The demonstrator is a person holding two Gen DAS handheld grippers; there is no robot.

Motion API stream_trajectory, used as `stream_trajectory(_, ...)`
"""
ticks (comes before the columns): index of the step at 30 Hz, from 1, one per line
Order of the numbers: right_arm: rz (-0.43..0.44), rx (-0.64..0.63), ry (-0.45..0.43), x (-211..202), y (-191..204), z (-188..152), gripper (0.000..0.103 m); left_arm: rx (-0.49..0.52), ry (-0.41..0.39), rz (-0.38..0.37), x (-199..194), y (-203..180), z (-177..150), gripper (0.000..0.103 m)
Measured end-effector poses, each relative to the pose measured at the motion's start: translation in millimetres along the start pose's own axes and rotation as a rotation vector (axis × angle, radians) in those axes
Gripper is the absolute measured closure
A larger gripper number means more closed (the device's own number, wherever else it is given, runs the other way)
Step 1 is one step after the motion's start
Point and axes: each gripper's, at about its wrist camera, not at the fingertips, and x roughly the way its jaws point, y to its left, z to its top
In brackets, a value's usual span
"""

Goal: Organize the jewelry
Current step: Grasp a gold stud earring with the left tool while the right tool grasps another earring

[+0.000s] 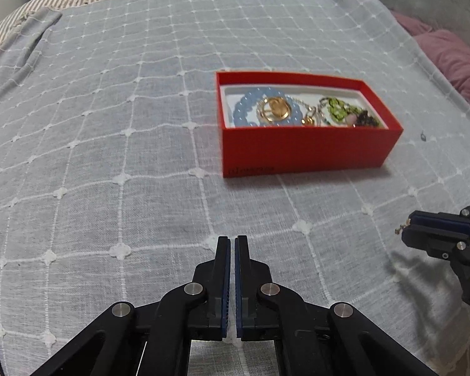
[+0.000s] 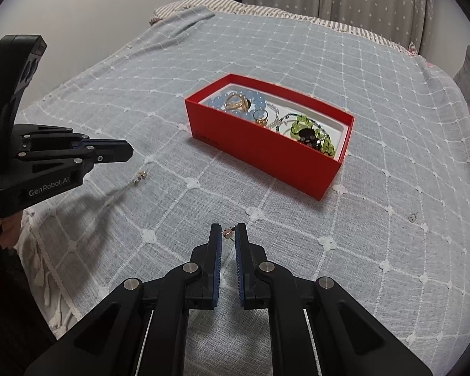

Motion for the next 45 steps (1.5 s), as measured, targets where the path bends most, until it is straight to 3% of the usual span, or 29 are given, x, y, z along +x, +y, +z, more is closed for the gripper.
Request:
stream_trajectory(11,-0.003,0.062,-0.062,-9,-15,29,0.094,-0.053,-0.051,-0.028,-6,3,27,0.103)
stream_trajectory(17,0.008,0.079,-0.062,-8,-16,31,0.094,-0.054,0.017,-0.101,1,0,21,0.103)
stream_trajectory(21,0.009,0.059,-0.032,0,-12,25,0.094,-0.009,0.073,-0.082,13,-7,6,0.086)
stream_trajectory(26,0.013,0.045,-0.011,5,-8,19,0.094,0.005,0.136,-0.042,29,-2,-10,0.077)
stream_trajectory(34,0.018,0.035,0.005,9,-4,16,0.094,0.026,0.138,-0.017,37,-5,-15,0.078)
stream_trajectory(37,0.018,0.031,0.008,10,-2,16,0.094,0.044,0.133,0.001,38,-10,-14,0.088)
stream_trajectory(38,0.018,0.031,0.008,10,-3,16,0.094,0.040,0.136,-0.013,37,-10,-14,0.097)
stream_trajectory(45,0.012,0.040,-0.003,6,-7,16,0.094,0.009,0.129,-0.031,30,-3,-7,0.097)
